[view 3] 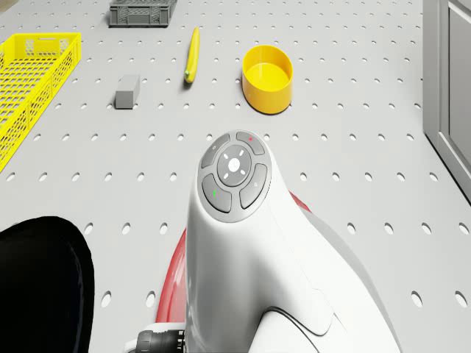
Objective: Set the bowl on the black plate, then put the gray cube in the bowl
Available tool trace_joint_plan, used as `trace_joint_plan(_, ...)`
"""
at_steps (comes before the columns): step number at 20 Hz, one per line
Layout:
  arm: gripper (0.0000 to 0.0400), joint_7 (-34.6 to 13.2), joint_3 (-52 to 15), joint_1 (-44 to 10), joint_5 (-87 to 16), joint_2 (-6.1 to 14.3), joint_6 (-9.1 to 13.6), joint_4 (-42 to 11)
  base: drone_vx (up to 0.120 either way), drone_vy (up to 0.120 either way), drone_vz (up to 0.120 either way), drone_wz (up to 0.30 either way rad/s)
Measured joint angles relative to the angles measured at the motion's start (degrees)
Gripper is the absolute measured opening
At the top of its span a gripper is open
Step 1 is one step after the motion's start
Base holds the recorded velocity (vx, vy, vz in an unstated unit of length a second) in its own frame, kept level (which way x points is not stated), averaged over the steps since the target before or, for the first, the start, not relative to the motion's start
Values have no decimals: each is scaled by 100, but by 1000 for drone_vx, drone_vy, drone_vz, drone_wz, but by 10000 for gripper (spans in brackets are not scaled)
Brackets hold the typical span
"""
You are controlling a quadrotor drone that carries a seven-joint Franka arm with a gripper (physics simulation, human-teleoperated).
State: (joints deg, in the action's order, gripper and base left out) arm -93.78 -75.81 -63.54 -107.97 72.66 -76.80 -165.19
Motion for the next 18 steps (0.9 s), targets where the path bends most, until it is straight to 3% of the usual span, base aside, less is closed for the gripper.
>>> trace_joint_plan(16, 400, -87, -81, -95, 163, 347, -322, 21, 120, 0, 0, 0)
trace_joint_plan(18, 400, -96, -90, -105, 181, 386, -359, 23, 120, 0, -120, 0)
